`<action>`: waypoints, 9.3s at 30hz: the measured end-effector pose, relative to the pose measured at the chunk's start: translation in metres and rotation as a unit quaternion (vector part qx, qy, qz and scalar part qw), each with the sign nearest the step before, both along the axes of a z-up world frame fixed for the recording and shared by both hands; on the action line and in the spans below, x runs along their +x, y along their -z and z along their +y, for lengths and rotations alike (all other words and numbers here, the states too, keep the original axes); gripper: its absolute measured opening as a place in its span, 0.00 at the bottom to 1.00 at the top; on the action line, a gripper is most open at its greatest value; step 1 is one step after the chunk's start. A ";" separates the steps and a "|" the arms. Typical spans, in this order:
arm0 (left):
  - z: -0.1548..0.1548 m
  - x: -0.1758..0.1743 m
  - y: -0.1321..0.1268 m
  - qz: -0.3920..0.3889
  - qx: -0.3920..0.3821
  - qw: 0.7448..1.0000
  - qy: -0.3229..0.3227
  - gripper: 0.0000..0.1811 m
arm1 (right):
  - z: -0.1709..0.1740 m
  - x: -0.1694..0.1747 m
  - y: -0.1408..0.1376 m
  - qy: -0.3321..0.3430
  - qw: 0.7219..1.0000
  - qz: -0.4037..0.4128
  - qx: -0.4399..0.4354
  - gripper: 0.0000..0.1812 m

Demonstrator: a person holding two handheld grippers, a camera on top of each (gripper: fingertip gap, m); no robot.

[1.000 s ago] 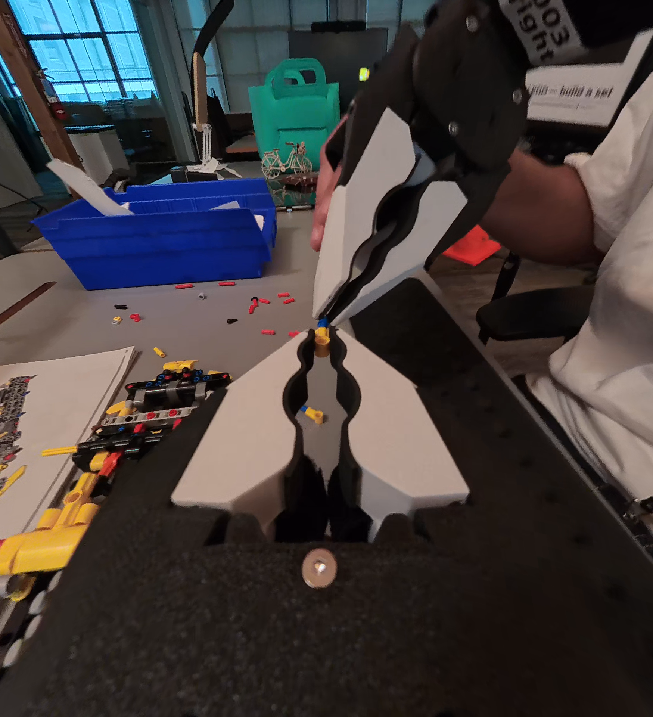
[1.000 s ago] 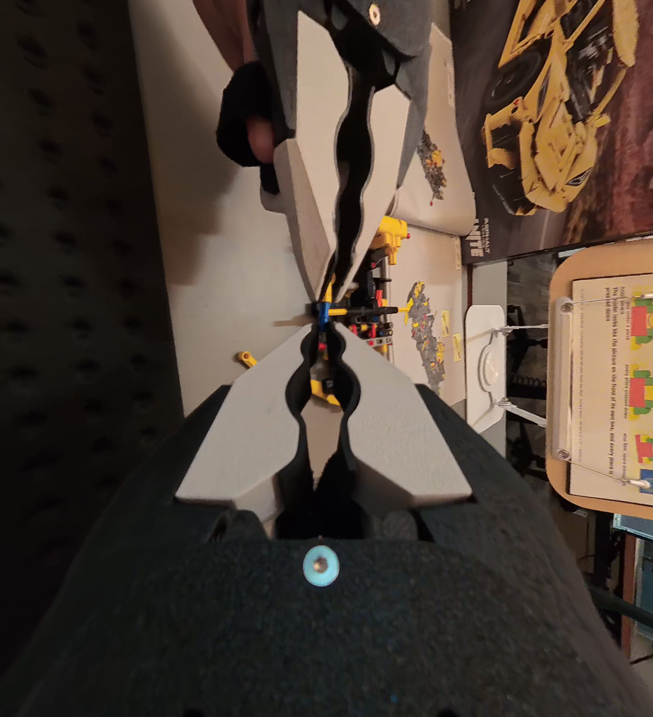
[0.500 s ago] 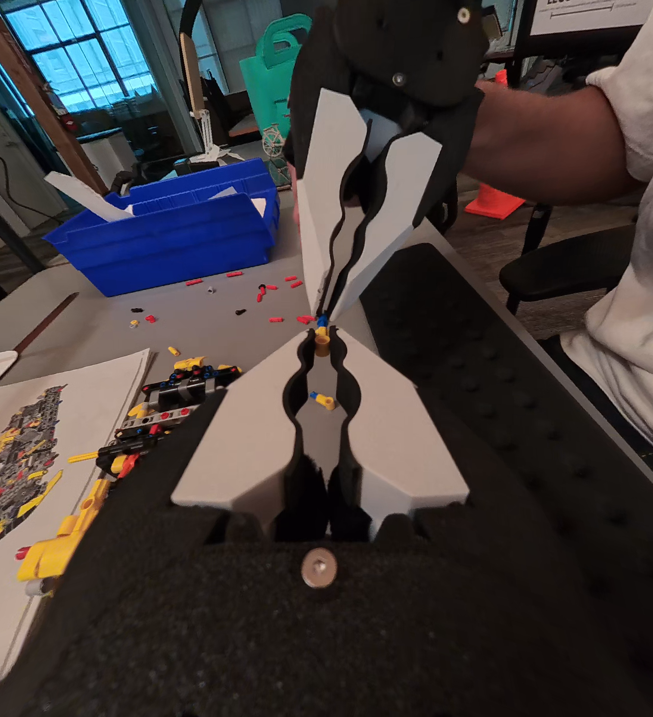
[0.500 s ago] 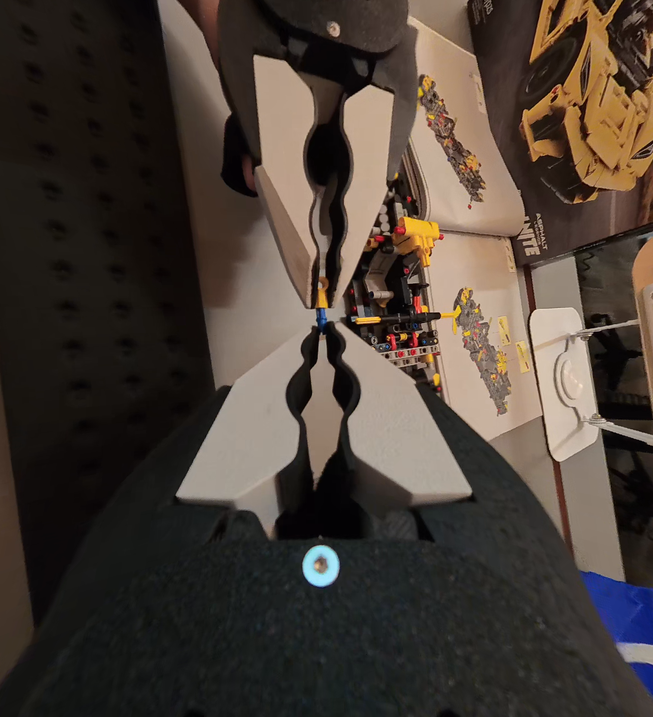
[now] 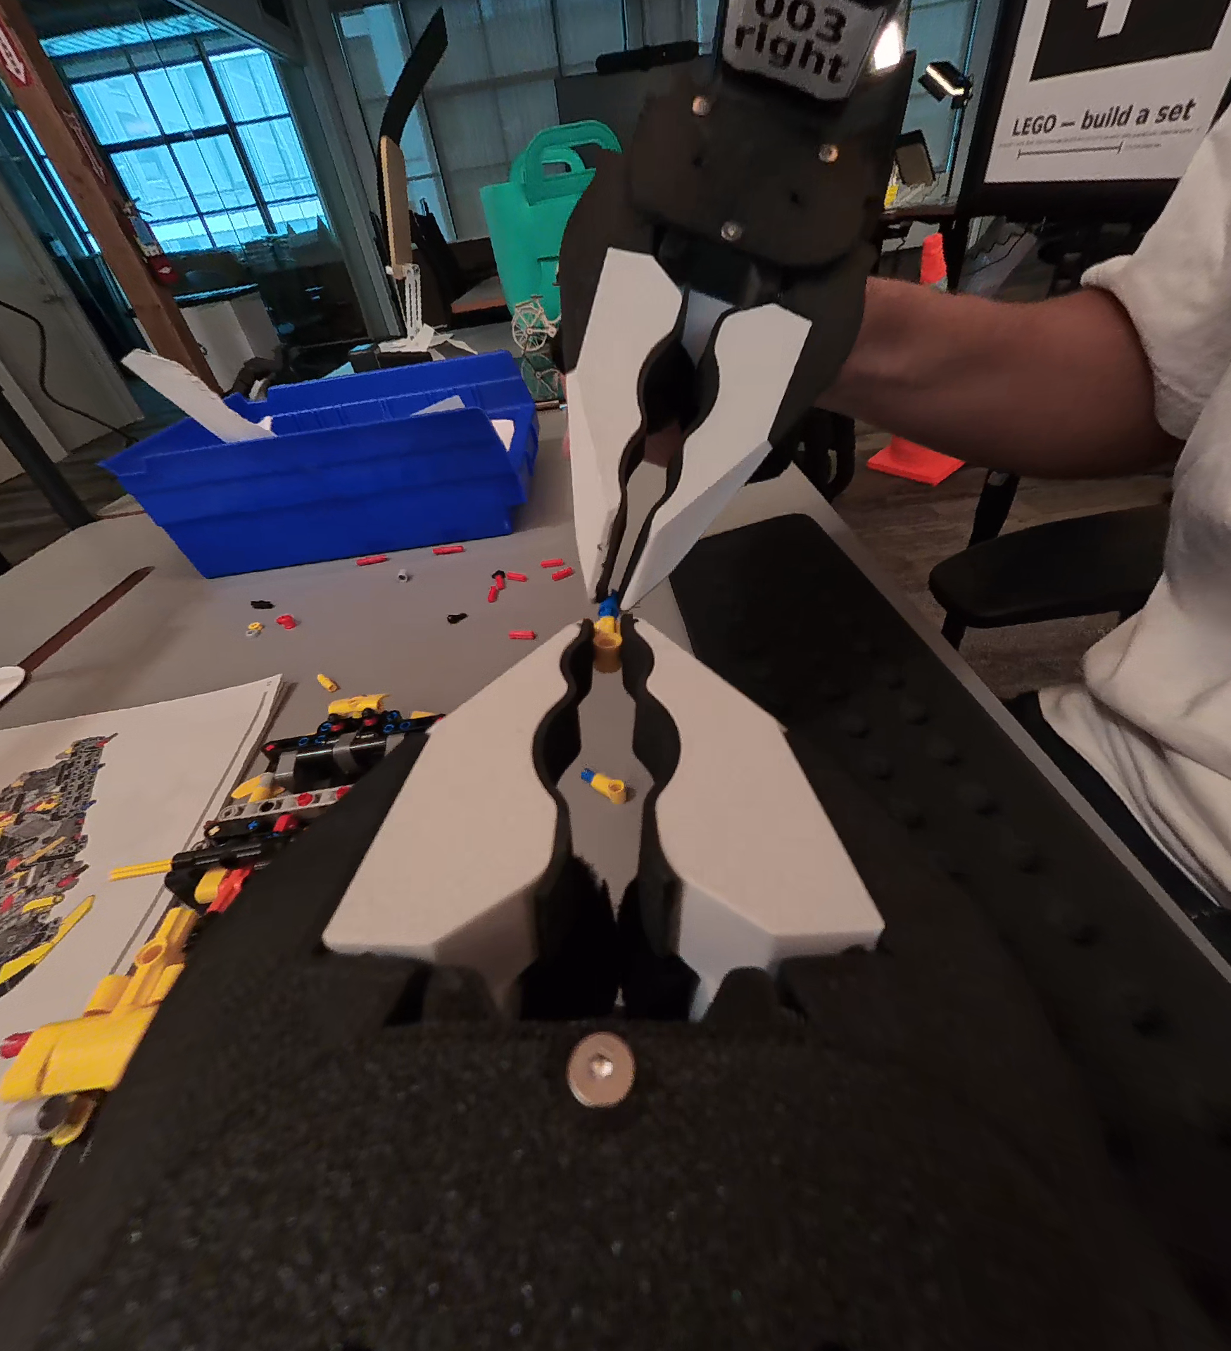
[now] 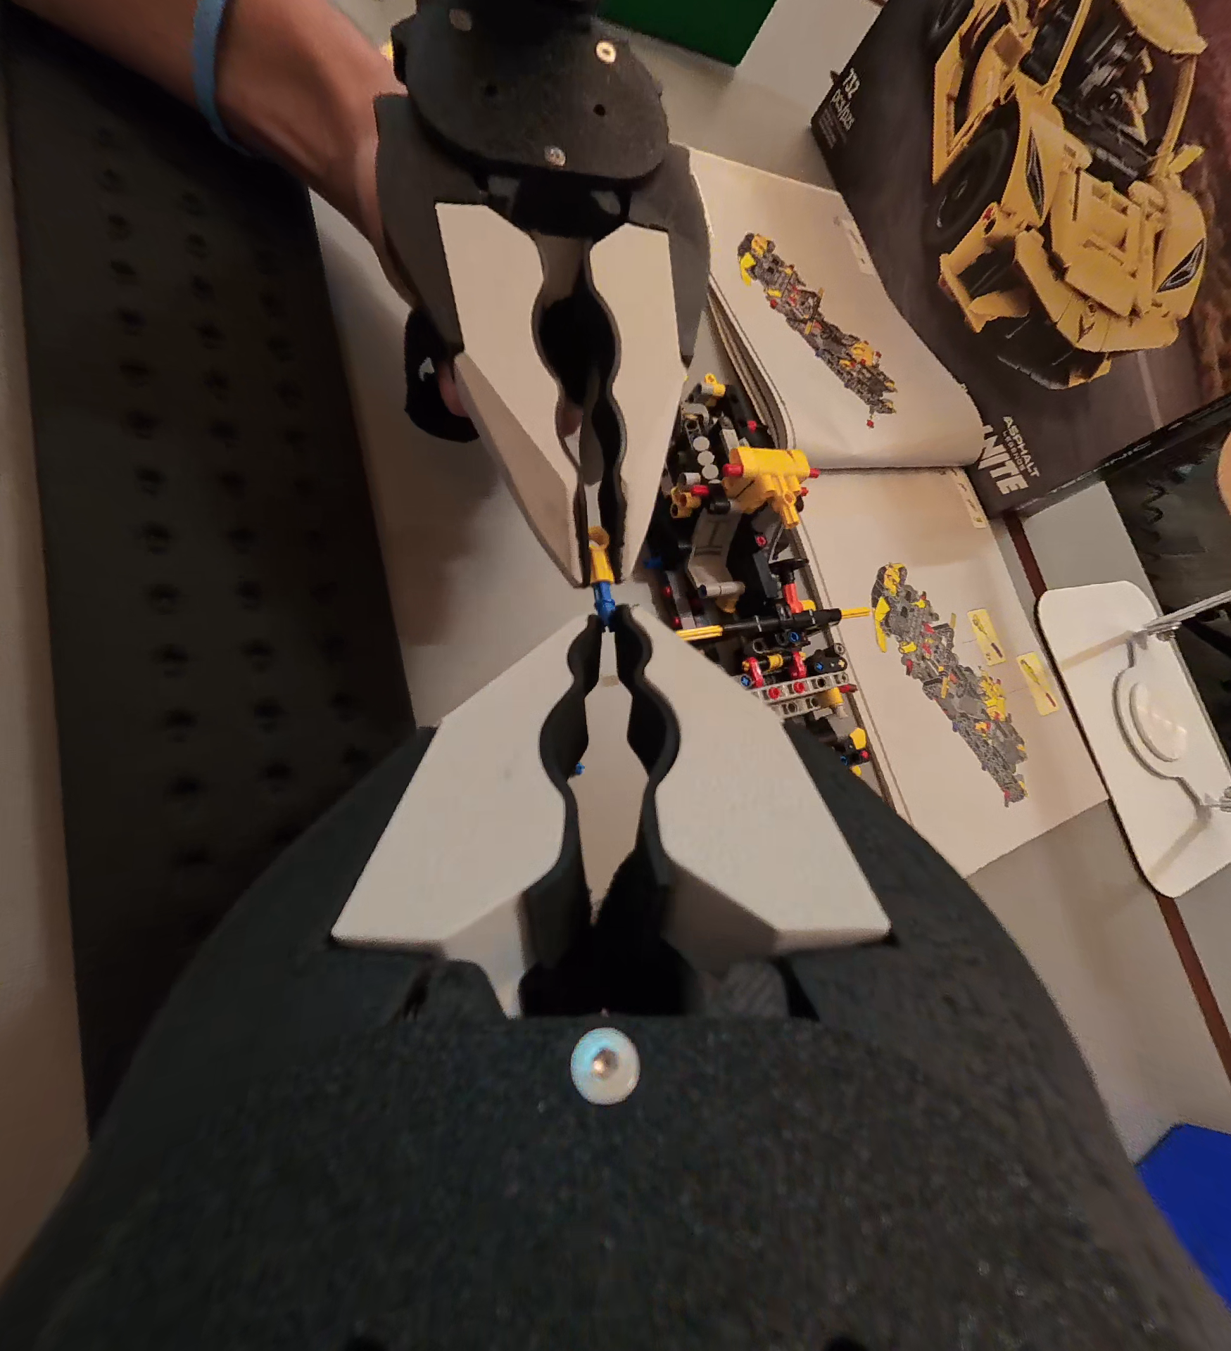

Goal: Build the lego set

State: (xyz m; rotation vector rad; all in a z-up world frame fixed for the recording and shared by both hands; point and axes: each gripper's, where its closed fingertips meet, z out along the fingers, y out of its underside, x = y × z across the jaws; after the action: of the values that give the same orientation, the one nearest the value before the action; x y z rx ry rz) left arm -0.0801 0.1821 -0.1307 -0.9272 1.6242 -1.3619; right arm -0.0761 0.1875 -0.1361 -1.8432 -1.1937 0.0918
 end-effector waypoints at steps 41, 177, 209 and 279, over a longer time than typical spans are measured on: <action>-0.006 -0.003 0.030 0.078 0.074 0.994 0.020 0.04 | -0.002 -0.003 0.034 -0.006 0.999 0.014 -0.046 0.02; 0.049 0.003 -0.014 0.003 -0.091 0.991 -0.102 0.04 | 0.055 -0.008 -0.031 0.076 0.853 0.517 0.017 0.02; 0.042 -0.026 -0.079 -0.157 -0.331 0.930 0.039 0.04 | 0.041 -0.027 -0.088 -0.024 0.709 0.703 0.037 0.02; 0.076 -0.008 -0.048 -0.037 -0.654 0.752 0.072 0.04 | 0.079 -0.016 -0.048 0.237 0.904 0.085 0.346 0.16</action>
State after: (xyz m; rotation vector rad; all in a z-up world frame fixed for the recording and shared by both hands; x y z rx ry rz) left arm -0.0878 0.2582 -0.0822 -1.4414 0.4357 -2.6479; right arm -0.0918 0.2662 -0.0882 -1.3918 -0.5192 -0.3927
